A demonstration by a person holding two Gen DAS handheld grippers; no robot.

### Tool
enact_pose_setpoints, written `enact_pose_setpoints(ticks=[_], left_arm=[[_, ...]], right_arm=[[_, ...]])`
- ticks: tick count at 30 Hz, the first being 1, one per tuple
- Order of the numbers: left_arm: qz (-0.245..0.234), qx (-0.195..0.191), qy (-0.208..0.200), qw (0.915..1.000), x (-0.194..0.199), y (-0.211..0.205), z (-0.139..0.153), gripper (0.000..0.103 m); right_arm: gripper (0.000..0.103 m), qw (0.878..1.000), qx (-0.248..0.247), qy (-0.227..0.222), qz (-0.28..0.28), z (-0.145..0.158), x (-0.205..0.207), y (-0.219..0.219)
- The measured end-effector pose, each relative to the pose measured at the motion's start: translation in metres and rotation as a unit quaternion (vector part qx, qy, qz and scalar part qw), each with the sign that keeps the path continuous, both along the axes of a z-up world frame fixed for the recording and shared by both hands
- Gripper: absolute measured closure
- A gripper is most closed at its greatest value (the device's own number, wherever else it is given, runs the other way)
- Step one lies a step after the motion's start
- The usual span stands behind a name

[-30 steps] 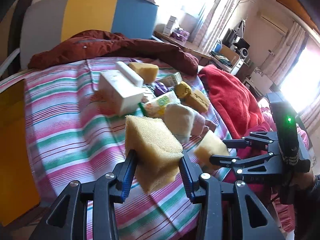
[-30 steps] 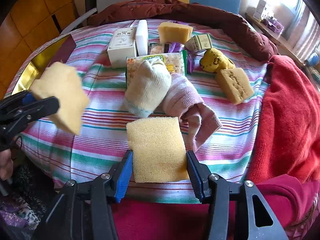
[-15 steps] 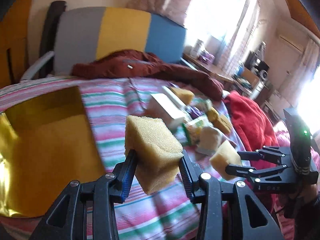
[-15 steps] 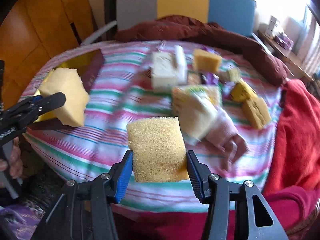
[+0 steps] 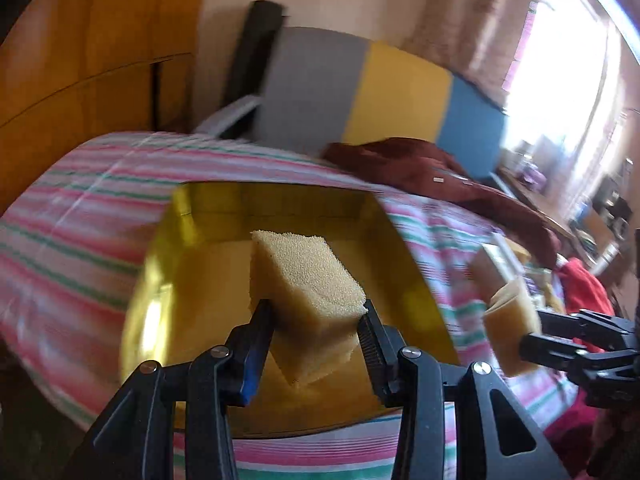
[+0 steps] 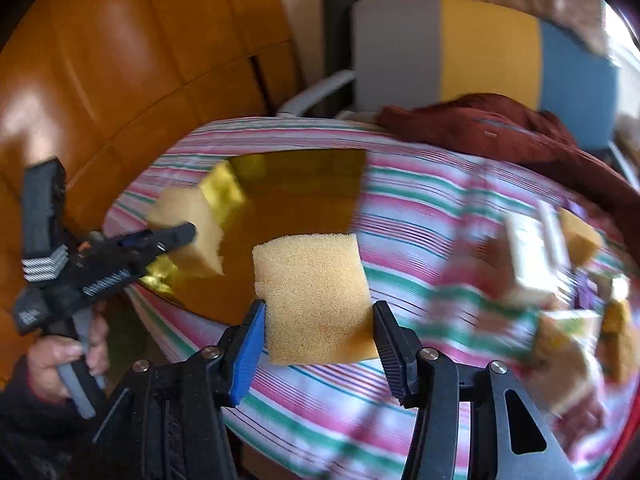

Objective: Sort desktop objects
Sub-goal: 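Carry the yellow sponge into the gold box and open the left gripper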

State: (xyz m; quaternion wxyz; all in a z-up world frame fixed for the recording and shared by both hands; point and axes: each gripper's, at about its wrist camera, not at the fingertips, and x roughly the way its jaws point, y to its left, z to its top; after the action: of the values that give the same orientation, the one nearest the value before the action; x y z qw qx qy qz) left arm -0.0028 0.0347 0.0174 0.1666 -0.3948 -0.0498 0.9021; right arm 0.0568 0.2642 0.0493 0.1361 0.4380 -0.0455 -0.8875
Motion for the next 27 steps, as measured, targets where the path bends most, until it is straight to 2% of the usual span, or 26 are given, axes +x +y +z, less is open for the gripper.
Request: enact_pose_setpoints(ticks=[4,7,13,19,22,25,27], left_arm=[[0.044,-0.02,-0.011,0.9988,-0.007,-0.028,-0.013,0.06],[0.066,-0.033,-0.017,0.9971,-0.01,-0.038,-0.021,0.06],[0.087,-0.051,-0.027,0.9945,-0.004,-0.054,-0.032,0.058],[0.097,-0.055,-0.043,0.9928,-0.004,-0.067,-0.041,0.051],[0.097,-0.054,-0.037,0.9931,-0.001,-0.069,-0.041,0.048],[0.095,-0.044,-0.026,0.9941,0.004,-0.074,-0.037,0.04],[0.099,-0.039,-0.02,0.9941,0.007,-0.078,-0.034,0.039]], right_arm=[[0.049,0.999,-0.02,-0.003,0.031,-0.009,-0.025,-0.037],[0.049,0.999,-0.018,-0.009,0.048,-0.018,-0.037,-0.064],[0.047,0.998,-0.03,-0.039,0.048,-0.048,-0.067,-0.1],[0.032,0.993,-0.077,-0.076,0.053,-0.073,-0.078,-0.117],[0.021,0.989,-0.105,-0.084,0.063,-0.077,-0.073,-0.118],[0.019,0.987,-0.122,-0.084,0.067,-0.076,-0.068,-0.117],[0.019,0.987,-0.125,-0.084,0.064,-0.076,-0.064,-0.116]])
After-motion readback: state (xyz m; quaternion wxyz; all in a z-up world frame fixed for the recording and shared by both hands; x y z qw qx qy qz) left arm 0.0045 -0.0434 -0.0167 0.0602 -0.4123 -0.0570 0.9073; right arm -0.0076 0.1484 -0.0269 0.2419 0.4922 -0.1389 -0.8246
